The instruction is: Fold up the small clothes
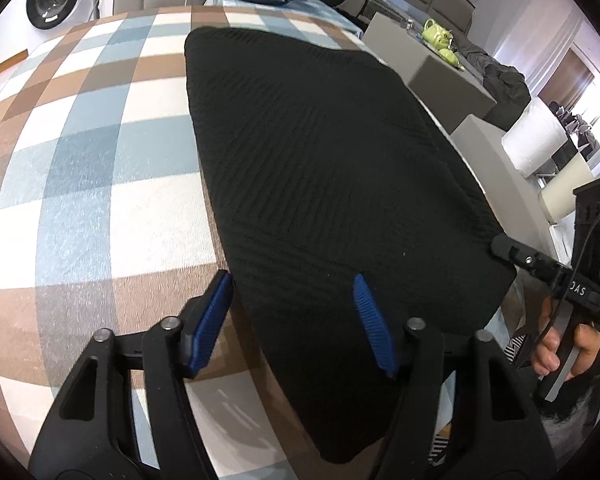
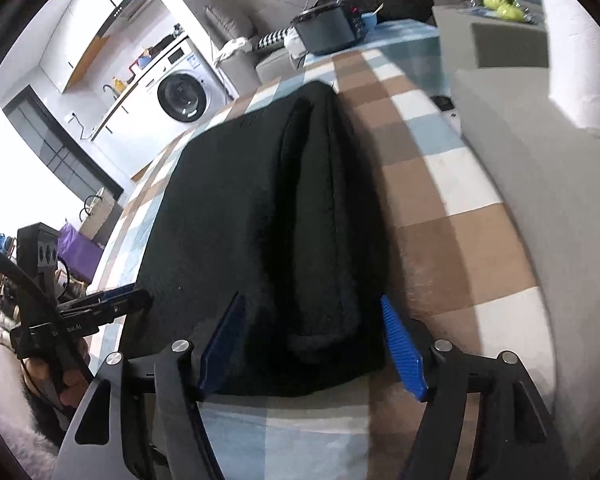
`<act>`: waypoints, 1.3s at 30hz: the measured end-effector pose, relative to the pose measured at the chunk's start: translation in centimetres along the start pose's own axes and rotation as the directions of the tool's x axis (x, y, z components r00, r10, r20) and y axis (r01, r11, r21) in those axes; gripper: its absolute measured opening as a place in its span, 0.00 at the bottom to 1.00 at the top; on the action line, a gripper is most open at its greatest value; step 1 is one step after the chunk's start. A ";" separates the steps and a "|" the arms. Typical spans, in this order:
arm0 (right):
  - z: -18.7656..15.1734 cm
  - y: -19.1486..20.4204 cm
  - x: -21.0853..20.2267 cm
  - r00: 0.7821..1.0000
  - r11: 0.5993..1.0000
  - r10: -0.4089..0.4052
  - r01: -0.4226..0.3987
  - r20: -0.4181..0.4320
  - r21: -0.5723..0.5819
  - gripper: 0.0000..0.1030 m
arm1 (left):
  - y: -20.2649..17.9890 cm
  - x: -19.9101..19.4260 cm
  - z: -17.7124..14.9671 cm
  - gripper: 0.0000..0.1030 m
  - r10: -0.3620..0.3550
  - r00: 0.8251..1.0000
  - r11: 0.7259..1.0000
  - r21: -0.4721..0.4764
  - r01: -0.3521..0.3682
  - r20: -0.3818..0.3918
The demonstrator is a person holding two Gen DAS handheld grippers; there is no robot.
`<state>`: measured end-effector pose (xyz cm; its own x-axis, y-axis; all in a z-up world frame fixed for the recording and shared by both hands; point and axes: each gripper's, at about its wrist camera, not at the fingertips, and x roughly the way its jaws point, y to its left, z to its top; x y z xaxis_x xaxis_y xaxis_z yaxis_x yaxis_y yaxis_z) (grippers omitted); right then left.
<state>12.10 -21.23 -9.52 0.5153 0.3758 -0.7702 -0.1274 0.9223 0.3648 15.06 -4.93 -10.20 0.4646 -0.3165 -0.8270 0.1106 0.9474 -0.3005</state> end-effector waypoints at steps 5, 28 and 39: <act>0.1 1.1 1.3 1.000 0.999 -0.015 0.014 -0.020 -0.033 0.56 | 0.6 0.1 0.3 0.21 0.015 1.000 1.000 -0.013 -0.015 0.014; 3.1 11.3 9.6 0.997 0.982 0.021 -0.036 -0.080 -0.187 0.33 | 11.0 -2.9 3.8 0.17 0.201 0.974 0.979 -0.062 -0.196 0.104; 5.2 13.6 12.4 0.997 0.982 0.027 -0.040 -0.076 -0.186 0.33 | 15.1 -1.6 6.6 0.17 0.232 0.965 0.970 -0.106 -0.219 0.123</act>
<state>21.19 -4.52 -11.41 0.4462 0.4059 -0.7976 -0.3036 0.9070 0.2918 21.81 10.16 -10.27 0.5818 -0.0801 -0.8094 -0.0874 0.9832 -0.1602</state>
